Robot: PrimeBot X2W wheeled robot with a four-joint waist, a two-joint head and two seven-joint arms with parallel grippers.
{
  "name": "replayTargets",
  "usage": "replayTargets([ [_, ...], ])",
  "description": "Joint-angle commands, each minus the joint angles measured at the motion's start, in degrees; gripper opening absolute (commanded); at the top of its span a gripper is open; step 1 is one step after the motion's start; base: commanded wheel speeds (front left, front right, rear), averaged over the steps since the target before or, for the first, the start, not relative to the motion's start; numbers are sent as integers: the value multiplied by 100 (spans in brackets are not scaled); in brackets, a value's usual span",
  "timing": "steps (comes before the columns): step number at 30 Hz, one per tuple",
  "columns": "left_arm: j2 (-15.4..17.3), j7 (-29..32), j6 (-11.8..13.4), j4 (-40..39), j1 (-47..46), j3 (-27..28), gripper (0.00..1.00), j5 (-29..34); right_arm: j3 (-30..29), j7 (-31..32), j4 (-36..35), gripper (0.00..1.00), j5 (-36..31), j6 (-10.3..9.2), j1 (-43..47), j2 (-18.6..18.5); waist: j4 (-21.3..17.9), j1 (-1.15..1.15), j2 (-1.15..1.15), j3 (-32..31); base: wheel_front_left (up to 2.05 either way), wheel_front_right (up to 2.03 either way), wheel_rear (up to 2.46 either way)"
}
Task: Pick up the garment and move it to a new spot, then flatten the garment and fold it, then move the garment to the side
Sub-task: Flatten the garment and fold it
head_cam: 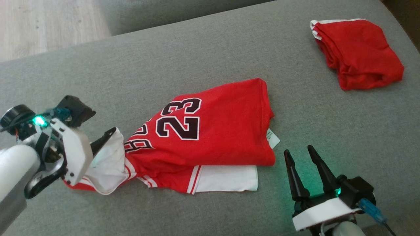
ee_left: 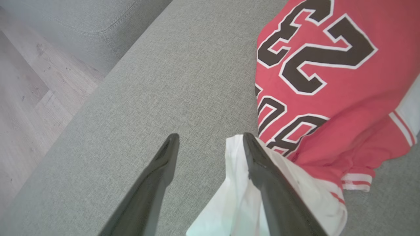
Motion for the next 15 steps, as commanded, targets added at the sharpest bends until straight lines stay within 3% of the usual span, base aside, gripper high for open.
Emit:
replayTargets([
  [1, 318, 16, 10, -126, -381, 229, 100, -82, 112, -37, -182, 100, 58, -5, -219, -28, -19, -1, 0, 24, 0, 0, 0],
  [15, 434, 155, 10, -247, -462, -160, 100, -700, 105, -37, -215, 100, 111, -5, -306, -28, -59, -1, 0, 167, 0, 0, 0],
])
